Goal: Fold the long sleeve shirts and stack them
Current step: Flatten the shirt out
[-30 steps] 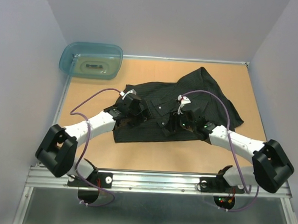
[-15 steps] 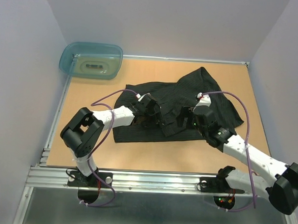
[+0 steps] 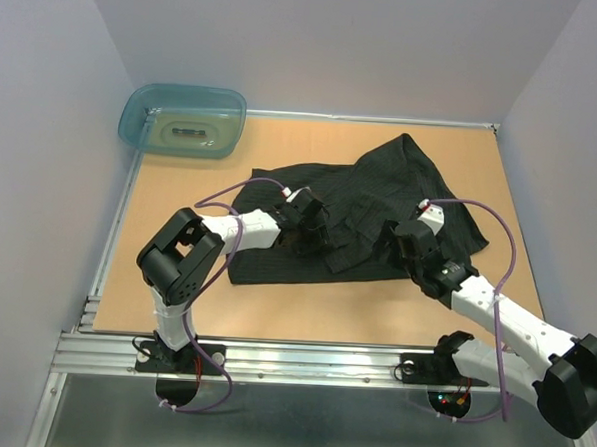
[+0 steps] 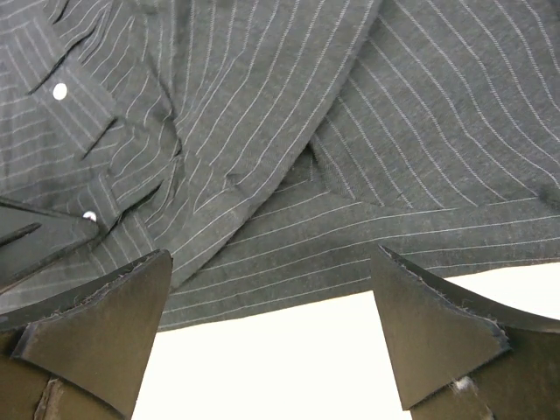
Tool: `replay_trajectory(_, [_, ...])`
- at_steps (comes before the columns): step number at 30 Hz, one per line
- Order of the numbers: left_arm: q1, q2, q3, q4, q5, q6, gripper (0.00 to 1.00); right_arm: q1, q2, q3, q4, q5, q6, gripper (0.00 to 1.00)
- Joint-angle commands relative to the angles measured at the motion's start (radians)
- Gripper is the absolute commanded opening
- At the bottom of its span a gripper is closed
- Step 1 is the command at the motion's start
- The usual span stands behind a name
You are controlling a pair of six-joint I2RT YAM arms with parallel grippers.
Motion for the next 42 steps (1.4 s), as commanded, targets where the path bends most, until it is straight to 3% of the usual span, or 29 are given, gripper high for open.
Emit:
replay_trajectory(1, [-0.005,0.027,0.039,0.005,-0.016,0.016,0.64,-0.031,-0.004,-0.019,0.006,-0.001,0.028,1.00])
replay_trajectory(14, [-0.005,0.048,0.067,-0.014,-0.062,0.031,0.63,-0.155,0.025,-0.079,0.008,-0.122,0.049,0.99])
replay_trajectory(18, [-0.005,0.047,0.082,-0.018,-0.062,0.031,0.58,-0.184,0.054,-0.091,0.008,-0.156,0.042,0.99])
replay_trajectory(24, [-0.005,0.039,0.105,-0.026,-0.067,0.039,0.48,-0.203,0.102,-0.099,0.016,-0.191,0.043,0.99])
replay_trajectory(38, [-0.005,0.022,0.134,-0.035,-0.067,0.050,0.48,-0.212,0.102,-0.103,0.020,-0.202,0.036,0.98])
replay_trajectory(42, [-0.005,0.045,0.137,-0.034,-0.060,0.051,0.43,-0.214,0.088,-0.105,0.020,-0.199,0.036,0.98])
